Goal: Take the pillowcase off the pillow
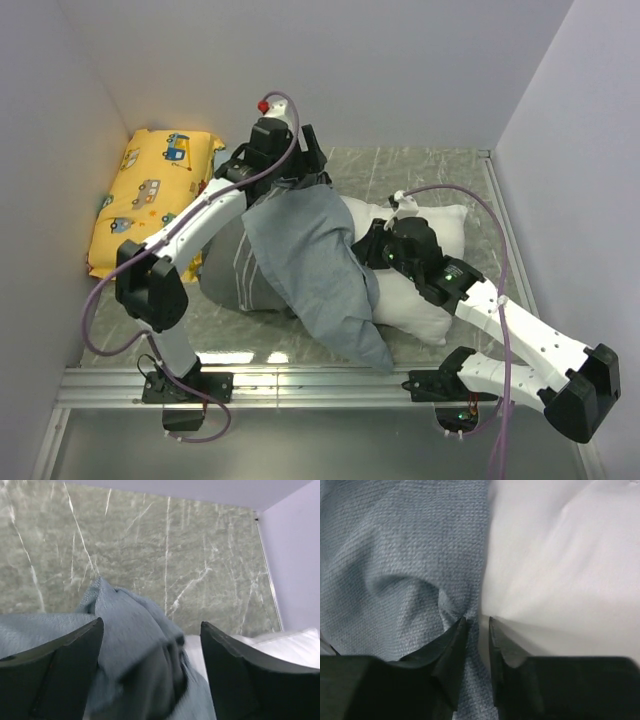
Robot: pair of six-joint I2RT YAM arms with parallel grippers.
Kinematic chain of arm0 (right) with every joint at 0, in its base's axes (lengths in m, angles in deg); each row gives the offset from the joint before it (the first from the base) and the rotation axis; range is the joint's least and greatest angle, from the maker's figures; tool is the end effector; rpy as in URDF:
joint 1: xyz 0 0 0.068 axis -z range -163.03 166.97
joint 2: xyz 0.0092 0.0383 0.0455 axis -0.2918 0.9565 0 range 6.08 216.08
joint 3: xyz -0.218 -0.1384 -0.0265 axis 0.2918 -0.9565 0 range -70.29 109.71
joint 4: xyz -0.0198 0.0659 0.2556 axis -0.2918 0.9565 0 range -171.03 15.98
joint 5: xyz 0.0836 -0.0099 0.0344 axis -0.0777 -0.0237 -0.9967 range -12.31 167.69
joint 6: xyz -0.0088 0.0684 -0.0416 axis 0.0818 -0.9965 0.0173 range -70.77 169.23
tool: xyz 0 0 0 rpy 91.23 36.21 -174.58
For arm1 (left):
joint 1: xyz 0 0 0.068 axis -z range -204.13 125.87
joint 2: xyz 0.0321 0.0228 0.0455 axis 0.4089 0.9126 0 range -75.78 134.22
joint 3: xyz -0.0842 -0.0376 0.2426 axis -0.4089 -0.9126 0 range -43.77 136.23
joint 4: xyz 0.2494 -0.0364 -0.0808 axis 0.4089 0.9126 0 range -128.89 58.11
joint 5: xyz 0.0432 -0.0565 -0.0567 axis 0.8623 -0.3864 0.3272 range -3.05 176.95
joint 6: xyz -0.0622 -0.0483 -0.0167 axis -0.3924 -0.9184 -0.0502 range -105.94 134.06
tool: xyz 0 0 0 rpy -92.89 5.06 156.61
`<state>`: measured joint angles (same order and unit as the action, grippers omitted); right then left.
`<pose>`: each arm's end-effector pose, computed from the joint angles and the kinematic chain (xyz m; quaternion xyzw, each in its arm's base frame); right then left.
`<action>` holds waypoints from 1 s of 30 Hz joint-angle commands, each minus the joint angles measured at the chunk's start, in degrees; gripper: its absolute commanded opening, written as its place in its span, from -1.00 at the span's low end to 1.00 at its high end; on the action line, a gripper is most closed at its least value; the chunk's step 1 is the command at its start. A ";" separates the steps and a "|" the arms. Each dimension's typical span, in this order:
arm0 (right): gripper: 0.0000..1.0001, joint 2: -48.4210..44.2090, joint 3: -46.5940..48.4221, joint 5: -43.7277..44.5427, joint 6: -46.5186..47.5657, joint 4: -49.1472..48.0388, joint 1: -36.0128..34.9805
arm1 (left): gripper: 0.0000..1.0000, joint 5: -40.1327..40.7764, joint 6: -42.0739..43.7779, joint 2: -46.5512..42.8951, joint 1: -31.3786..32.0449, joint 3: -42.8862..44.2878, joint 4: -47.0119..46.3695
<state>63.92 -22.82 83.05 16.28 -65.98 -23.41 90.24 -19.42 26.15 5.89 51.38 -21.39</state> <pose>0.2109 0.1709 0.2782 -0.0297 0.8443 0.2869 0.4517 0.3971 -0.2249 0.3297 -0.0408 0.8388 -0.2649 0.4739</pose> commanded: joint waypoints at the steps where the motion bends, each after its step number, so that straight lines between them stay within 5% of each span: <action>1: -0.47 -0.98 0.09 0.35 -0.71 -3.17 -0.84 | 0.78 1.71 2.18 -8.05 1.61 1.97 0.43; 14: -0.85 -6.85 -8.96 -5.10 0.78 -17.40 -2.95 | 0.92 15.77 -4.65 -18.17 19.72 -17.00 2.19; 21: -0.89 -11.35 -16.87 -19.31 2.01 -29.63 -3.04 | 0.91 21.93 -7.66 -15.62 24.12 -19.92 3.16; 24: -0.92 -10.12 -16.09 -20.49 3.33 -29.64 -3.39 | 0.45 22.72 -7.75 -15.36 24.47 -20.80 1.84; 25: -0.86 -10.03 -15.48 -16.74 3.50 -26.42 -3.48 | -0.22 22.99 -7.83 -15.62 24.47 -20.97 1.93; 27: -0.68 -10.47 -13.81 -12.59 4.38 -22.97 -3.48 | -0.77 23.69 -7.84 -16.58 24.47 -21.59 2.54; 28: -0.34 -10.99 -13.19 -9.61 4.21 -19.30 -3.48 | -0.99 24.48 -7.66 -17.20 24.47 -22.02 2.80; 30: -0.06 -13.01 -11.09 -1.44 3.33 -15.94 -3.39 | -0.99 25.27 -7.48 -19.13 24.56 -23.96 3.07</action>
<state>53.50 -38.45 72.63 18.92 -86.63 -26.34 113.74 -26.30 10.06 29.91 29.51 -19.08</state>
